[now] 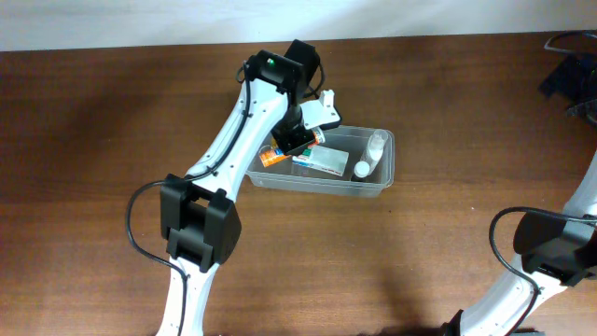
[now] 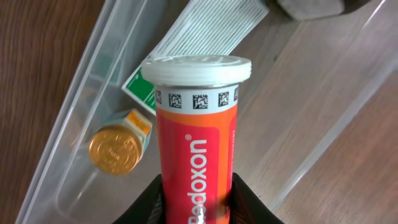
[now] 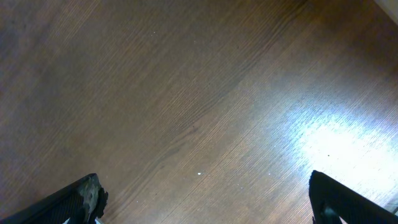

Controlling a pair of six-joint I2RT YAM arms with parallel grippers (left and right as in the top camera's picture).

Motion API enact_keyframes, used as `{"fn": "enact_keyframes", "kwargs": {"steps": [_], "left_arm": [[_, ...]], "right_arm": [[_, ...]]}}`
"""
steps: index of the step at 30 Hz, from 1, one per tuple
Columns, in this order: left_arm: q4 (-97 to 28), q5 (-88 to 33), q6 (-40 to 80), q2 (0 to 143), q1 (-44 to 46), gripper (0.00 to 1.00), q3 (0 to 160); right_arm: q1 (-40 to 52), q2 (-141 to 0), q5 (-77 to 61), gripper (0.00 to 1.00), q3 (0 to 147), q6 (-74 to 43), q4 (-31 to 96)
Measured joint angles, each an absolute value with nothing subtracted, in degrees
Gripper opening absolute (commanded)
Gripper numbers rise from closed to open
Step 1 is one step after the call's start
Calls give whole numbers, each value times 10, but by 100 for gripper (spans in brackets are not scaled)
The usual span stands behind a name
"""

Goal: Pack container
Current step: 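Carry the tube over the container and lay it along the front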

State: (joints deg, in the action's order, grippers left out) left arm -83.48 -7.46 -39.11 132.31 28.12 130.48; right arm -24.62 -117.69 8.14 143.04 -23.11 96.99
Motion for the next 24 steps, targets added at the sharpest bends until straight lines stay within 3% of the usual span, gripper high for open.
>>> {"fn": "enact_keyframes", "kwargs": {"steps": [17, 21, 24], "left_arm": [[-795, -93, -437, 1323, 303, 10, 1207], [-781, -93, -445, 1323, 303, 13, 1180], [-768, -93, -448, 1323, 303, 22, 1172]], "right_arm": [[-246, -1177, 82, 98, 1430, -231, 970], [-246, -1177, 81, 98, 1430, -231, 970], [-246, -1177, 81, 99, 1430, -231, 970]]}}
